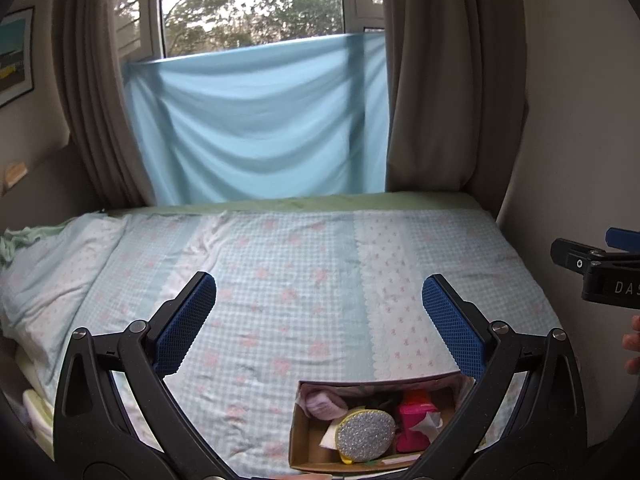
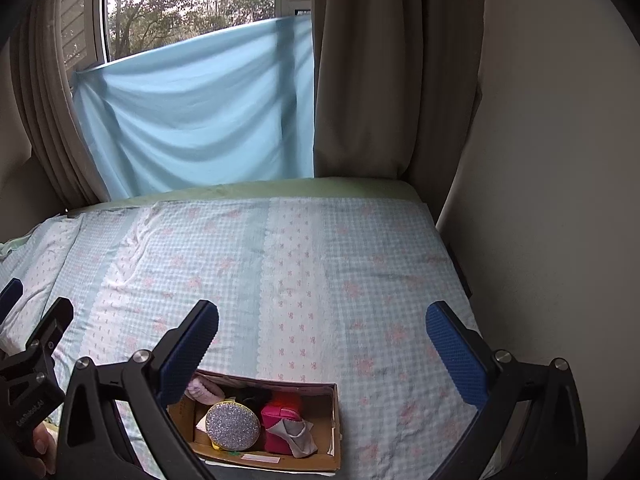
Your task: Organize soft objects
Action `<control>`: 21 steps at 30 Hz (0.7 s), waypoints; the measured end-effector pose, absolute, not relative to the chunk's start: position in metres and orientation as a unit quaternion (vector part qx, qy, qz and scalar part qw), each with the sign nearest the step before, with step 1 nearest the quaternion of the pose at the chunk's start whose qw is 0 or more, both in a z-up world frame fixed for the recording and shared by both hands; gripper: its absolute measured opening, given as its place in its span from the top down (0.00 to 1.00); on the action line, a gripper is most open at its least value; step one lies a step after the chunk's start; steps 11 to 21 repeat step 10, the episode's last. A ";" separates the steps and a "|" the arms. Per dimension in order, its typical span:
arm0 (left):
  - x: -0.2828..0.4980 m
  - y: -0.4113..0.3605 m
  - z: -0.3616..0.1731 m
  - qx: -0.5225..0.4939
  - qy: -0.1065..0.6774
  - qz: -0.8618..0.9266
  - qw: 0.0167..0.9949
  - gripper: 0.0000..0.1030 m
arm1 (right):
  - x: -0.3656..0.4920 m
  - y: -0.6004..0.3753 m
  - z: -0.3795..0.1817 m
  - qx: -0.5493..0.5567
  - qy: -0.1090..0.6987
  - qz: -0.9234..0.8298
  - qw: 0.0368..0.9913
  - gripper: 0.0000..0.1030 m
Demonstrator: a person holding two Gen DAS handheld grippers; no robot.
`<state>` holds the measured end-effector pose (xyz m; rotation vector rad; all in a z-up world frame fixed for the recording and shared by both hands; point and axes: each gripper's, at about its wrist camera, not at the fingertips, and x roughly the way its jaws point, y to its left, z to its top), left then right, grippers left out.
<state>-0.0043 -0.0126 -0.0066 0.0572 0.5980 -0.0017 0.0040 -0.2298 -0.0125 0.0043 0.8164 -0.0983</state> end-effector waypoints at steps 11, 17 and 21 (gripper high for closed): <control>0.043 -0.005 -0.063 0.005 0.354 0.027 0.935 0.00 | 0.052 -0.250 -0.082 0.002 0.451 -0.035 0.892 0.00; 0.043 -0.005 -0.063 0.005 0.354 0.027 0.935 0.00 | 0.052 -0.250 -0.082 0.002 0.451 -0.035 0.892 0.00; 0.043 -0.005 -0.063 0.005 0.354 0.027 0.935 0.00 | 0.052 -0.250 -0.082 0.002 0.451 -0.035 0.892 0.00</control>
